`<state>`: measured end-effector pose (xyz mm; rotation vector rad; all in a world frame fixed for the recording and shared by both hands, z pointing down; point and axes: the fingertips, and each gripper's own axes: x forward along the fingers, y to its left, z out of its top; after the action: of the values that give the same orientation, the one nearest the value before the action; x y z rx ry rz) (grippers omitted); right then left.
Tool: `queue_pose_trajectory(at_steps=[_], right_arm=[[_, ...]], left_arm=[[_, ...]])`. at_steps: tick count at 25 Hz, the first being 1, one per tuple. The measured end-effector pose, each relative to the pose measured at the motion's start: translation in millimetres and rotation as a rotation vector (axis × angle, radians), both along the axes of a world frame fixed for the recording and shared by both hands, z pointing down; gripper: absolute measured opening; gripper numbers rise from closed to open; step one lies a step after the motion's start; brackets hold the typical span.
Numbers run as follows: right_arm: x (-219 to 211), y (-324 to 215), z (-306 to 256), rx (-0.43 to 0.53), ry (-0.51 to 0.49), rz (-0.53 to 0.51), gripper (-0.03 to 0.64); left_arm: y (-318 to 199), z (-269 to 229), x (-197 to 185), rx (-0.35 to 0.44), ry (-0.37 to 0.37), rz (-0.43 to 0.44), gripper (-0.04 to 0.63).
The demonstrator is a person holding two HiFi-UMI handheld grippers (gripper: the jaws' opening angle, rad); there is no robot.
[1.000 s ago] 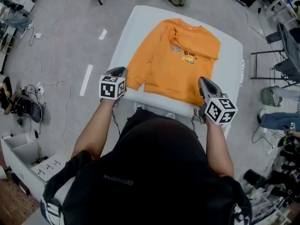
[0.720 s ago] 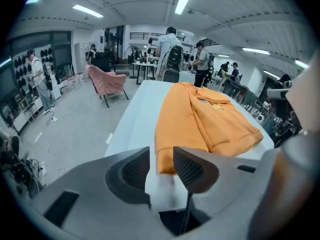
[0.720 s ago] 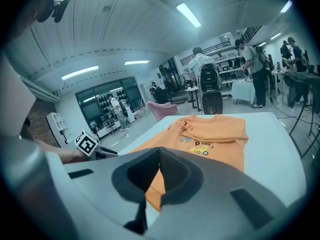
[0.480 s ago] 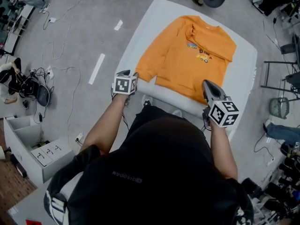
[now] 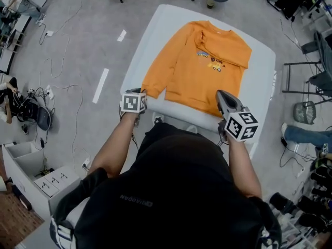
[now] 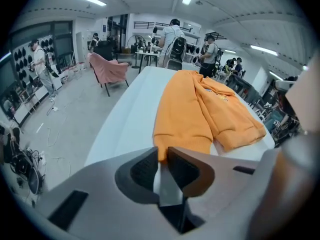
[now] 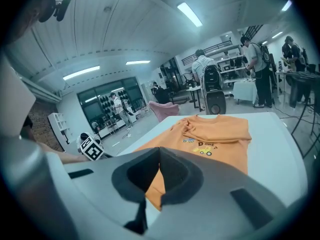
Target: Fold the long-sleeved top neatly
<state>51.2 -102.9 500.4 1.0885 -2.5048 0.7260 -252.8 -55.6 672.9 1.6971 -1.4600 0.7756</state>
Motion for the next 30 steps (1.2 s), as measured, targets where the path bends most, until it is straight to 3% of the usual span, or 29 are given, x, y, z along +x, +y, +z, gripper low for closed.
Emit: queue_pose_trajectory(at_steps=[1, 5, 14, 23, 30], right_arm=[[0, 0, 0, -0.001, 0.002, 0.001, 0.006], [0, -1, -2, -0.001, 0.004, 0.014, 0.006], [-3, -20, -14, 0.036, 0.002, 0.086, 0.006], [-20, -36, -22, 0.062, -0.007, 0.157, 0.006], [-31, -45, -34, 0.097, -0.007, 0.226, 0.006]], left_arm=[[-1, 0, 0, -0.001, 0.019, 0.003, 0.046], [-10, -13, -13, 0.036, 0.09, -0.012, 0.029], [-92, -106, -88, 0.274, 0.165, -0.063, 0.029], [-186, -221, -144, 0.459, 0.132, 0.035, 0.025], [-246, -289, -156, 0.552, 0.088, 0.141, 0.023]])
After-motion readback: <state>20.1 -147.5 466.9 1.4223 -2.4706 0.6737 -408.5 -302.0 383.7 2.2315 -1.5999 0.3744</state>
